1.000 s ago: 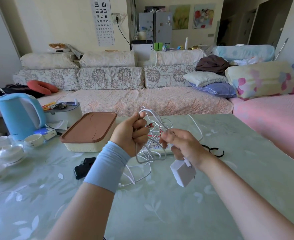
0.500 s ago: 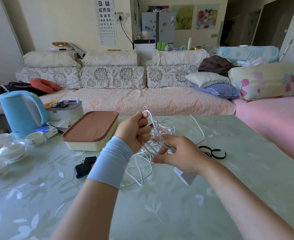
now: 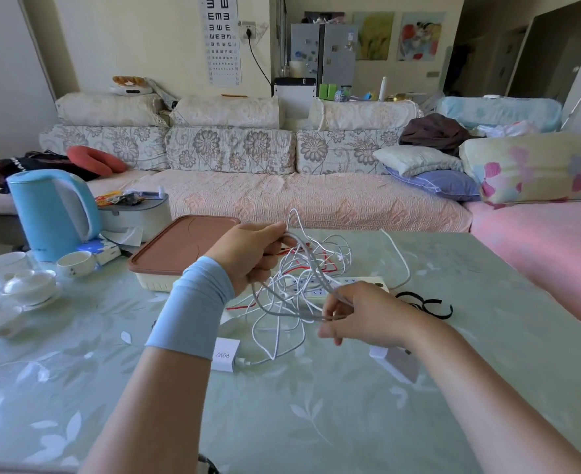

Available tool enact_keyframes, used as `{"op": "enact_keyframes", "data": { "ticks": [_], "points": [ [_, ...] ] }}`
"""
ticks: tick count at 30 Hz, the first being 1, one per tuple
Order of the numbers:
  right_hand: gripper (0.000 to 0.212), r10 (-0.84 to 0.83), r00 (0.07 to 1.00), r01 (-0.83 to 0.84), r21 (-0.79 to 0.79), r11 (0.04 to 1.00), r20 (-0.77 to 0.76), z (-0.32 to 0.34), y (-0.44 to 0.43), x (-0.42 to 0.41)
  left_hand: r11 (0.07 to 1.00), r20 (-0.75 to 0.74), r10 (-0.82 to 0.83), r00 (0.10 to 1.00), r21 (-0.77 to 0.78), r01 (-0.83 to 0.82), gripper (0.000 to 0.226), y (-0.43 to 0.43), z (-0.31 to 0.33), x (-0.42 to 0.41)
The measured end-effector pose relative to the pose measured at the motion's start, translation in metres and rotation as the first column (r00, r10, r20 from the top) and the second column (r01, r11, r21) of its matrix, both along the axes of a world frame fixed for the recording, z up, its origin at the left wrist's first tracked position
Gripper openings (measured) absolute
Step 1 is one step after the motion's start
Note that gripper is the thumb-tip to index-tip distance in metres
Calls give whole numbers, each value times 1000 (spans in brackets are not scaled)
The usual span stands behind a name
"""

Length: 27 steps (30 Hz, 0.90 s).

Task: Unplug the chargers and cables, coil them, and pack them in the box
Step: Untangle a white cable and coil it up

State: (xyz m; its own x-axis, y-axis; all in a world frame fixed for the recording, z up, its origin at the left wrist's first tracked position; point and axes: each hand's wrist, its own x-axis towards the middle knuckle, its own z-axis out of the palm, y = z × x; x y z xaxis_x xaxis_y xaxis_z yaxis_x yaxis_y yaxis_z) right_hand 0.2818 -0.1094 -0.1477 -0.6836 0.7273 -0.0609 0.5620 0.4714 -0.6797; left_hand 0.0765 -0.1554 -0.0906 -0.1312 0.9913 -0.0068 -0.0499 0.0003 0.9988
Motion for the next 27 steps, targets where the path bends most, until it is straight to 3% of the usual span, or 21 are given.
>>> {"op": "enact_keyframes", "data": {
  "ticks": [2, 5, 7, 9, 12, 15, 17, 20, 23, 27],
  "points": [
    [18, -44, 997, 43, 28, 999, 66, 2, 7, 2, 1000, -8, -20, 1000, -10, 20, 34, 0, -1, -7],
    [15, -2, 995, 4, -22, 1000, 95, 7, 7, 2, 999, 116, -41, 992, -22, 43, 32, 2, -7, -9],
    [18, 0, 997, -13, -172, 985, -76, 7, 6, 4, 996, 315, -91, 945, 17, 91, 29, 3, -9, -7],
    [23, -102, 951, -12, -364, 931, -292, 4, 8, 8, 977, 462, -210, 862, 138, 164, 32, 6, -15, -10],
    [24, -226, 876, -20, -500, 866, -426, 3, 11, 12, 943, 321, -326, 889, 174, 283, 60, 6, -23, -4],
    [23, -244, 856, -44, -534, 844, -456, 4, 8, 9, 937, 67, -344, 936, 84, 339, 45, 4, -28, 22],
    [22, -222, 866, -45, -511, 858, -448, 6, 7, 8, 962, 136, -260, 956, 117, 245, 44, 6, -24, 32],
    [26, -86, 944, -33, -350, 936, -318, 12, 1, 7, 993, 415, -107, 904, 85, 79, 43, 11, -18, 27],
    [21, 7, 992, -28, -164, 986, -126, 12, -3, -2, 1000, 457, -19, 890, -4, 23, 44, 13, -15, 20],
    [26, 43, 999, -46, -115, 992, -28, 5, -1, -4, 994, 563, 30, 826, 69, -83, 44, 10, 0, -6]
  ]
}}
